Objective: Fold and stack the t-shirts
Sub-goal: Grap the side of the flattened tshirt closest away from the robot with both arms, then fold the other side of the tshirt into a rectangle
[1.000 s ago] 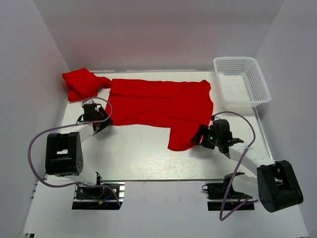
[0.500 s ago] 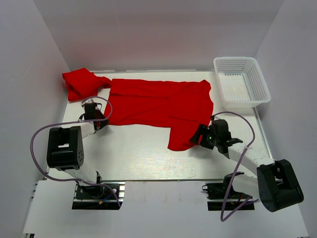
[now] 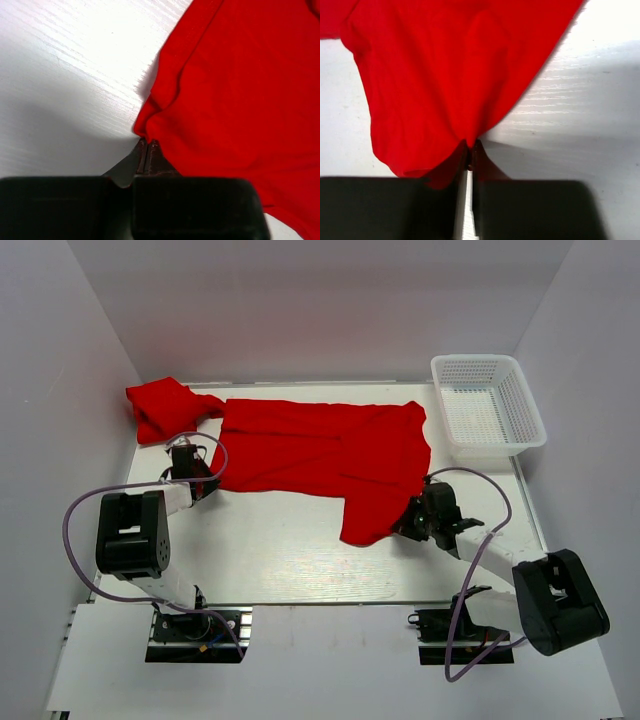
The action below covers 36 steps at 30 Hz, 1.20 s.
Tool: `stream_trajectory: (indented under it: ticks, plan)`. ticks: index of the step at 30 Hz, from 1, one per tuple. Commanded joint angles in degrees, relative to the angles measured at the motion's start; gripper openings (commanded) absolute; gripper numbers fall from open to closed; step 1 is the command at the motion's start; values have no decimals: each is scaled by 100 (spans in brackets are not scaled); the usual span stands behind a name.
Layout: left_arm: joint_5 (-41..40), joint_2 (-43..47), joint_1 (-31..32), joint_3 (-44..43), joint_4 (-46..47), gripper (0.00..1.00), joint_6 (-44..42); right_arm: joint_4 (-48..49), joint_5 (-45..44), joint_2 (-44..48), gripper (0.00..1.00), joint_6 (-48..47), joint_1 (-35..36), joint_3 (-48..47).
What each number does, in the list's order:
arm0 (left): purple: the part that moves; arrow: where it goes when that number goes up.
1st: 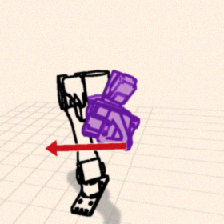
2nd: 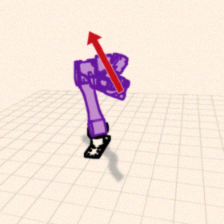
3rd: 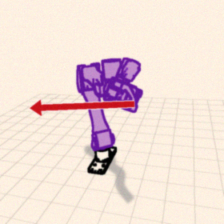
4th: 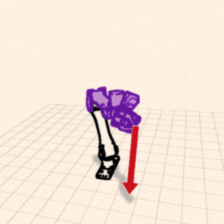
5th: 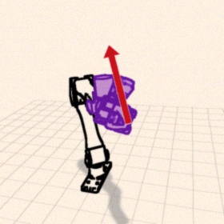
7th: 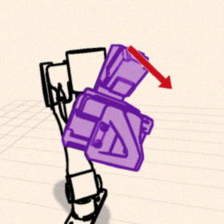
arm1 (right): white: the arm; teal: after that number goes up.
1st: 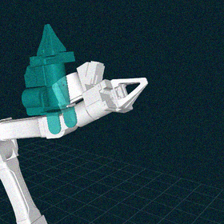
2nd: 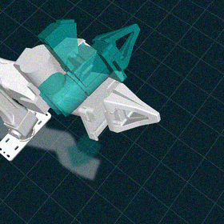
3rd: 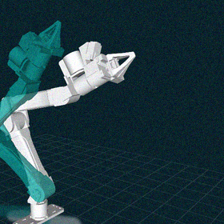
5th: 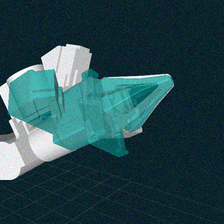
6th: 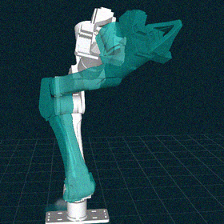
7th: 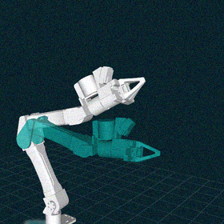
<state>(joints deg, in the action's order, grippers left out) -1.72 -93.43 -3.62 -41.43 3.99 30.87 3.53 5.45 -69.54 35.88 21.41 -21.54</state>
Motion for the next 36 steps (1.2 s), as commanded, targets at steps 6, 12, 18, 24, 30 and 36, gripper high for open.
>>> stream_trajectory:
  ticks: [6, 12, 18, 24, 30, 36]
  plan:
    - [-259, 438, 98, 214, -504, 0, -152, -941, -457, 334, 0, -134, 57, -184]
    - [-619, 1141, 98, 451, -794, 0, -37, -1696, -519, 1187, 0, -213, 65, -298]
    - [-672, 1572, 98, 688, -1189, 0, 121, -2207, -510, 1829, 0, -169, 83, -325]
    - [-742, 2837, 98, 1198, -1813, 0, 173, -2620, -519, 2339, 0, -90, 91, -316]
    - [-620, 3384, 98, 1138, -1867, 0, 173, -2699, -519, 2463, 0, -265, 65, -797]
    - [-751, 2770, 98, 409, -1867, 0, -28, -2604, -817, 2086, 0, -590, 48, -1684]
